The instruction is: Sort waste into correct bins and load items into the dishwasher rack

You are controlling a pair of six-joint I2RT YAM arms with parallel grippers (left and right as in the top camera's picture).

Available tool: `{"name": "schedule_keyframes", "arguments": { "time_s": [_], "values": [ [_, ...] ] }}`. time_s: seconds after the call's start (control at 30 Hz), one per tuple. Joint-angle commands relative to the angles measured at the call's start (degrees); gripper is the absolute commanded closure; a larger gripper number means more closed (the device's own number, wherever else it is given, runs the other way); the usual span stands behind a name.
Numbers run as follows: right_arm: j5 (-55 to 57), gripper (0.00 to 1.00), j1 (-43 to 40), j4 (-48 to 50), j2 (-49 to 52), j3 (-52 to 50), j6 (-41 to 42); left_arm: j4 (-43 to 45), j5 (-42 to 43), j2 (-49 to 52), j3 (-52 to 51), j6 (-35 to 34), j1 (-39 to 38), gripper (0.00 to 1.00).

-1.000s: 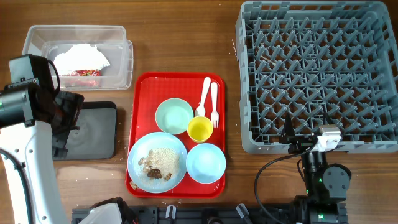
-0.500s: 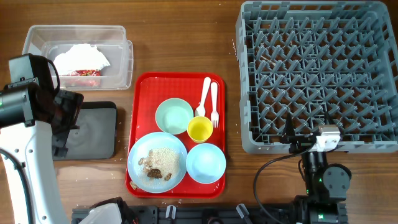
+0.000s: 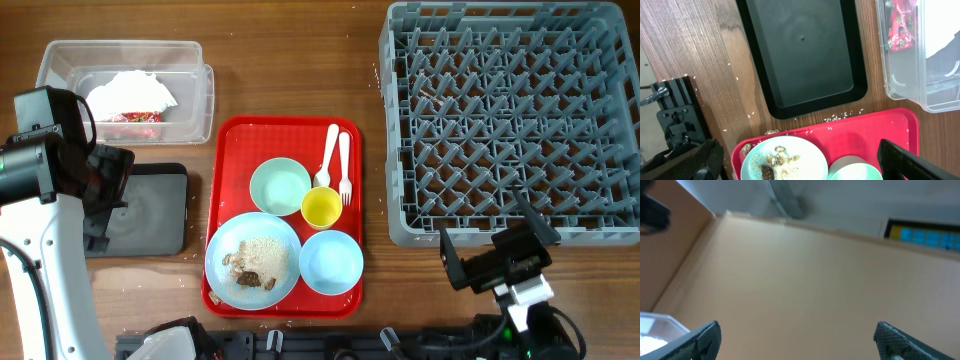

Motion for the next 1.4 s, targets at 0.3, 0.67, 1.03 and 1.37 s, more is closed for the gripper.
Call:
{"name": "schedule_keyframes", "arguments": {
  "time_s": [0.3, 0.67, 1.03, 1.37],
  "values": [
    [-18.3, 0.00, -0.2, -6.8, 26.7, 27.4, -3.4, -0.1, -1.0, -0.3, -0.3, -1.2, 0.2, 0.00],
    [-58.2, 0.00, 4.7, -19.7, 74.9, 72.1, 5.6, -0.1, -1.0, -0.3, -0.3, -1.2, 0.2, 0.00],
    [-42.1, 0.00, 16.3, -19.7, 84.3, 73.8, 30.5, -0.1, -1.0, -0.3, -0.3, -1.2, 0.2, 0.00],
    [12.5, 0.00, 40.5, -48.3, 84.3, 74.7, 19.5, -0.1, -1.0, -0.3, -0.3, -1.2, 0.2, 0.00]
  ]
}}
